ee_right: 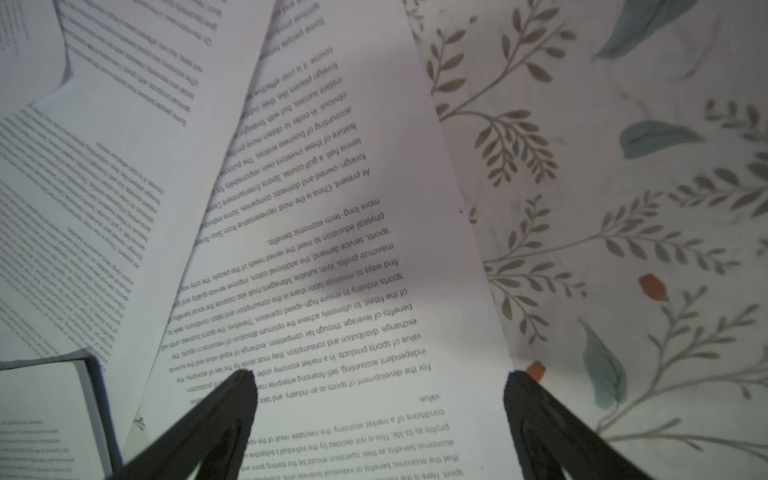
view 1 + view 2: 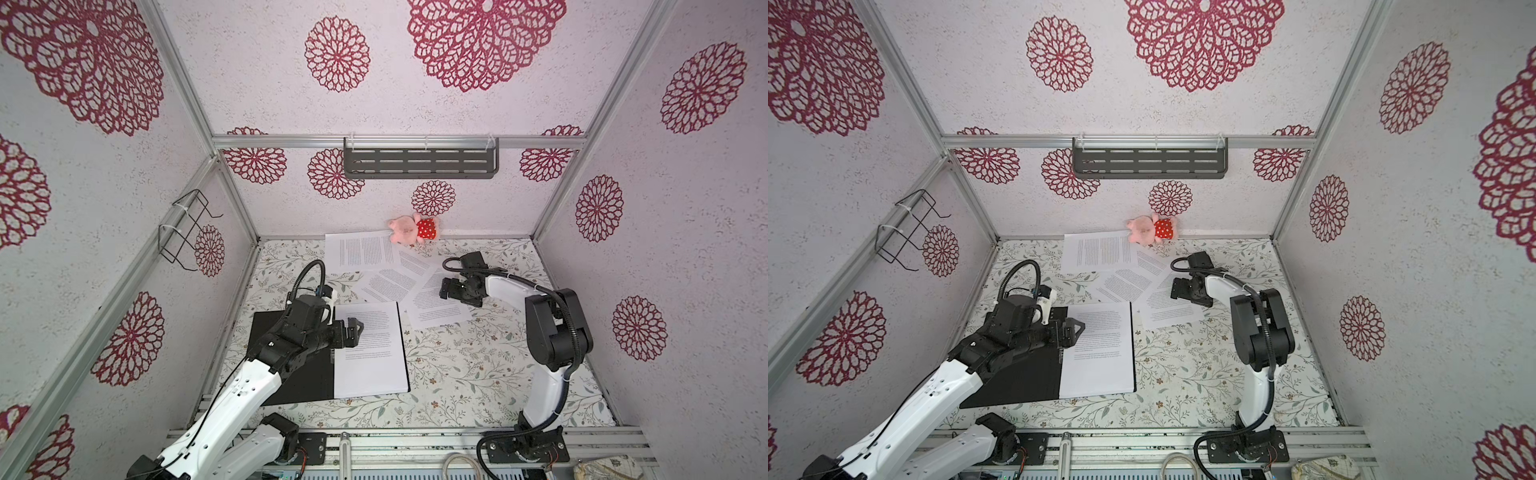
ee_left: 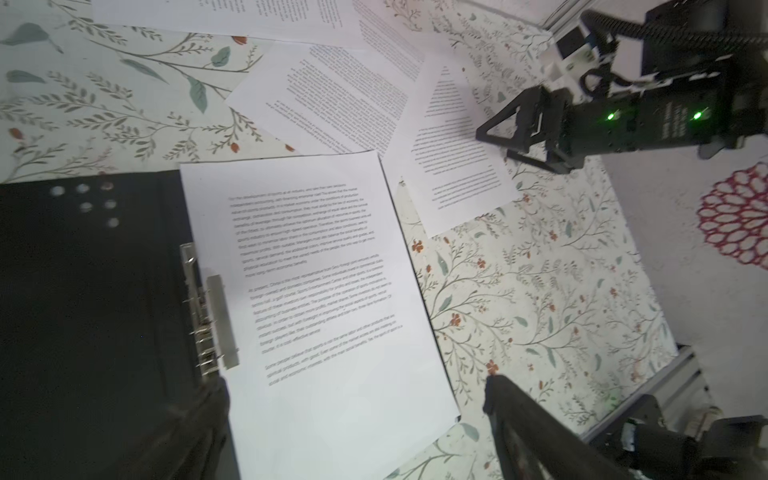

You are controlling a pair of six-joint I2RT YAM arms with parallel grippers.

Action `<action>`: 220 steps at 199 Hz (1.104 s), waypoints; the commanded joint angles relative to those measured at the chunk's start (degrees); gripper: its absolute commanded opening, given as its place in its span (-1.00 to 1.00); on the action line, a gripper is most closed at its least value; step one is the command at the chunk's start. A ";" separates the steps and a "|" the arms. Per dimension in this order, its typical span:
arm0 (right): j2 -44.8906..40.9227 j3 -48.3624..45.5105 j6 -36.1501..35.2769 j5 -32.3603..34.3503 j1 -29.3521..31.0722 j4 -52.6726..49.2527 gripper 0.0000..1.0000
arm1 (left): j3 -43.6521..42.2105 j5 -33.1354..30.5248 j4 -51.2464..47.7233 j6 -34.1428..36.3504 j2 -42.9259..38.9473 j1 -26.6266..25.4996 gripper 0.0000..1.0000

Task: Put the files into the folder
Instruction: 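Open the right gripper and draw it back while left gripper lifts off the folder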

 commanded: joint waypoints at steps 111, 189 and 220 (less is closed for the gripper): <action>-7.86 -16.98 -1.15 10.17 0.55 -2.08 0.84 | 18.49 4.43 10.14 -4.38 26.90 -9.26 0.98; -28.16 -31.94 1.43 -2.28 0.06 -0.99 0.86 | 30.05 8.52 13.69 -7.19 40.77 -15.50 0.98; -30.89 -28.17 -0.09 -4.21 -6.39 -1.37 0.95 | 35.61 10.29 15.93 -9.24 49.23 -18.20 0.98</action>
